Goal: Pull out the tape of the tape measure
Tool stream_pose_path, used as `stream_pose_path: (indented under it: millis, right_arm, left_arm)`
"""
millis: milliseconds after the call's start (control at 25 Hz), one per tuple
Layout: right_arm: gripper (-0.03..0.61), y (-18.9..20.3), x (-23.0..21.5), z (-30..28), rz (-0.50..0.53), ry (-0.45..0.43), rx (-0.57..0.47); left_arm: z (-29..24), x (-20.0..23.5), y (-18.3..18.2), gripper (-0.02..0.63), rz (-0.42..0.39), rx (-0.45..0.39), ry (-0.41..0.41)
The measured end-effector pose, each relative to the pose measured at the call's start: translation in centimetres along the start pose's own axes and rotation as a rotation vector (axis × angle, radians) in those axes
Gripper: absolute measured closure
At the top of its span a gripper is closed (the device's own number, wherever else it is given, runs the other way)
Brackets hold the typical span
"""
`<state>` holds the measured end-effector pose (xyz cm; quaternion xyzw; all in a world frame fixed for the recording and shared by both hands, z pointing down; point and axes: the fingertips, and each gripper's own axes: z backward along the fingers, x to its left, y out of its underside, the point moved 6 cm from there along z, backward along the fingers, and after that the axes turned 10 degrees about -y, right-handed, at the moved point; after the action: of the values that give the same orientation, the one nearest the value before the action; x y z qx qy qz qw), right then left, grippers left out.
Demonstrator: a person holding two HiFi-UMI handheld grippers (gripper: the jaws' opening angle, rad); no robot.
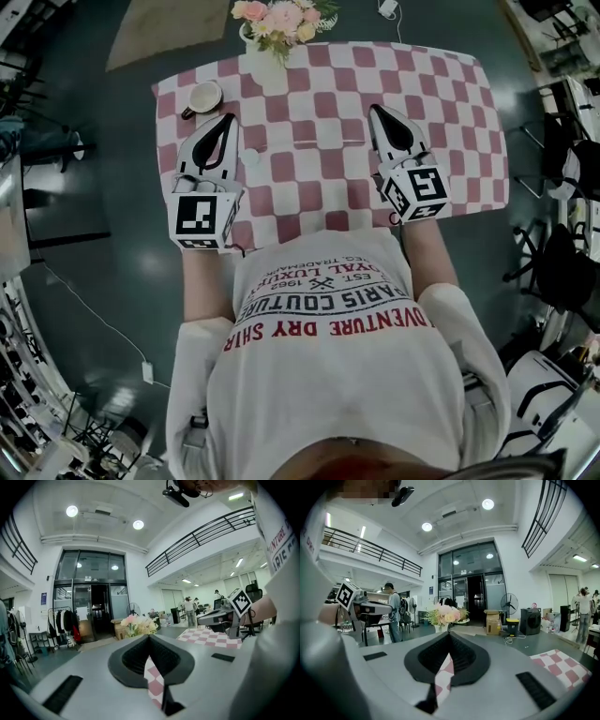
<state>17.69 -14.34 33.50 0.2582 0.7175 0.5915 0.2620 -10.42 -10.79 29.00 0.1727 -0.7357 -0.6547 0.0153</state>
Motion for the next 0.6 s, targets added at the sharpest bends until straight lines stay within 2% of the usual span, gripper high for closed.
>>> stream_pose_path:
  millis: [600]
  right_arm:
    - [0.551,0.8,0.1,-0.2,0.011,-0.001,0.027]
  left_arm:
    - [-0.5,-0.2,0.9,0.597,0.017,0.036,0.019]
